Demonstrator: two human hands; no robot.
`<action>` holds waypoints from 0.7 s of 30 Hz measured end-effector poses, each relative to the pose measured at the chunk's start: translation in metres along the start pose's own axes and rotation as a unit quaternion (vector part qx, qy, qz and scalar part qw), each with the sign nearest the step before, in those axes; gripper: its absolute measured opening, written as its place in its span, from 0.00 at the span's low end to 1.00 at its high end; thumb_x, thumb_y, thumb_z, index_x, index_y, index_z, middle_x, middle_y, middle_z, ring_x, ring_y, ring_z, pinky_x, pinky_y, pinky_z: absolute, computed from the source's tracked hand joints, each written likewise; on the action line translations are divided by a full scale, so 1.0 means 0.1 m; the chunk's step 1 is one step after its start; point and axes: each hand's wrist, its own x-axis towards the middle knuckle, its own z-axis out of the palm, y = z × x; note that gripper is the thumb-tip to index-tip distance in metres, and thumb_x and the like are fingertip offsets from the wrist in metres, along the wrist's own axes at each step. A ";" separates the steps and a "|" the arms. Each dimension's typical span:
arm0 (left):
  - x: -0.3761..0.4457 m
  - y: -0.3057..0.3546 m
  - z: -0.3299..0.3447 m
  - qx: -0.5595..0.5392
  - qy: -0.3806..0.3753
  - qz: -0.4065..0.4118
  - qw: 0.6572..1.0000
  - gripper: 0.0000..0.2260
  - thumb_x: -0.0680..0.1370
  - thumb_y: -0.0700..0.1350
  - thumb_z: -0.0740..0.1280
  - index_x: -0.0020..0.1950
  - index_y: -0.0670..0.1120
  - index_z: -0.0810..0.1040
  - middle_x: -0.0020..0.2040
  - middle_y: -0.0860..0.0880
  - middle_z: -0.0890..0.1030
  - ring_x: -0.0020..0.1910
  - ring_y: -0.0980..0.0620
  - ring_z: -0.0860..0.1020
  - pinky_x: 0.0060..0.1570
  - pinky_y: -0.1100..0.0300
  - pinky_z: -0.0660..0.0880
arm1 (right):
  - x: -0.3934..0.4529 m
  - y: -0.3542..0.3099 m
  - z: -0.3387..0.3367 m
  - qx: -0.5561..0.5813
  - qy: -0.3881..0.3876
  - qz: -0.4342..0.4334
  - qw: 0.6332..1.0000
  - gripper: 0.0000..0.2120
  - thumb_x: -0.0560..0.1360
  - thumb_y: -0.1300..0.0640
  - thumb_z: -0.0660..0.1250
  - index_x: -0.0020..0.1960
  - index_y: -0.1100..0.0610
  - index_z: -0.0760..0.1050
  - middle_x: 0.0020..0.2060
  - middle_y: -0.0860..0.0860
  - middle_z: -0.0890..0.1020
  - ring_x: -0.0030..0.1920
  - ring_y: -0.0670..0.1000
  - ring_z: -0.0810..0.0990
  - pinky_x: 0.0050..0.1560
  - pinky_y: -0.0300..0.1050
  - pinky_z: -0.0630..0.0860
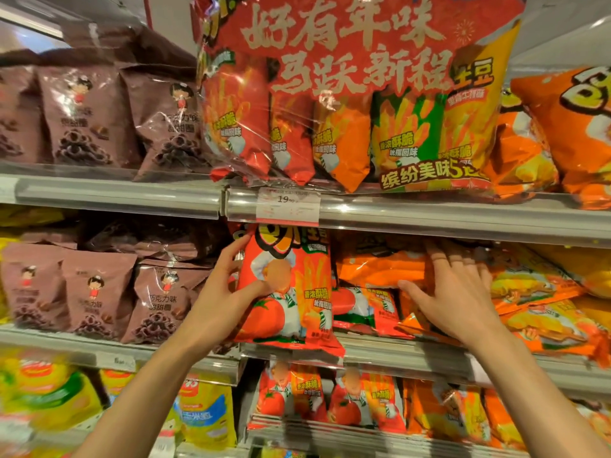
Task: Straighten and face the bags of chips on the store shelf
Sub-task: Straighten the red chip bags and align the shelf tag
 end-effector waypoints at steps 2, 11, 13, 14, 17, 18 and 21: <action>-0.01 0.00 -0.06 0.003 -0.005 0.002 1.000 0.35 0.68 0.52 0.74 0.70 0.71 0.66 0.64 0.55 0.77 0.60 0.55 0.79 0.53 0.58 0.77 | -0.04 -0.08 -0.02 -0.004 0.014 -0.035 0.999 0.38 0.74 0.30 0.60 0.74 0.54 0.66 0.66 0.57 0.75 0.69 0.61 0.70 0.72 0.63 0.59; 0.00 -0.06 -0.09 -0.011 -0.010 0.015 1.000 0.31 0.75 0.45 0.75 0.70 0.69 0.67 0.64 0.56 0.76 0.60 0.56 0.79 0.50 0.60 0.78 | 0.13 -0.38 -0.03 -0.068 -0.048 -0.140 0.987 0.35 0.76 0.52 0.68 0.79 0.50 0.57 0.72 0.55 0.71 0.71 0.60 0.69 0.70 0.61 0.65; 0.01 -0.07 -0.06 -0.015 -0.005 0.016 1.000 0.31 0.75 0.42 0.74 0.70 0.68 0.67 0.62 0.56 0.77 0.58 0.58 0.79 0.47 0.63 0.77 | 0.12 -0.36 -0.03 -0.081 -0.013 -0.145 0.986 0.35 0.70 0.58 0.73 0.75 0.53 0.67 0.64 0.56 0.80 0.63 0.61 0.78 0.61 0.59 0.73; 0.02 -0.08 -0.05 -0.019 -0.005 0.015 1.000 0.32 0.74 0.44 0.75 0.70 0.68 0.67 0.62 0.56 0.77 0.58 0.57 0.79 0.46 0.63 0.76 | 0.11 -0.34 -0.03 -0.091 0.008 -0.149 0.985 0.36 0.66 0.59 0.76 0.72 0.53 0.71 0.60 0.56 0.82 0.59 0.61 0.80 0.57 0.58 0.76; 0.04 -0.06 0.01 -0.029 -0.015 0.015 0.999 0.38 0.64 0.54 0.77 0.71 0.68 0.67 0.64 0.56 0.76 0.61 0.57 0.78 0.49 0.61 0.76 | 0.09 -0.27 -0.05 -0.116 0.036 -0.177 0.977 0.38 0.61 0.59 0.80 0.70 0.53 0.73 0.57 0.54 0.83 0.55 0.59 0.82 0.51 0.57 0.78; 0.05 -0.05 0.04 -0.033 -0.015 0.016 0.999 0.38 0.64 0.53 0.76 0.72 0.67 0.67 0.64 0.56 0.76 0.62 0.58 0.77 0.49 0.61 0.75 | 0.08 -0.24 -0.05 -0.117 0.036 -0.186 0.975 0.38 0.63 0.59 0.79 0.71 0.52 0.72 0.59 0.54 0.83 0.57 0.59 0.82 0.52 0.57 0.78; 0.07 -0.07 0.11 -0.035 -0.015 0.021 0.999 0.35 0.72 0.46 0.77 0.73 0.65 0.66 0.67 0.53 0.75 0.63 0.60 0.75 0.49 0.63 0.74 | 0.05 -0.10 -0.04 -0.122 0.051 -0.197 0.971 0.36 0.67 0.60 0.76 0.73 0.51 0.68 0.61 0.55 0.81 0.60 0.60 0.79 0.55 0.59 0.75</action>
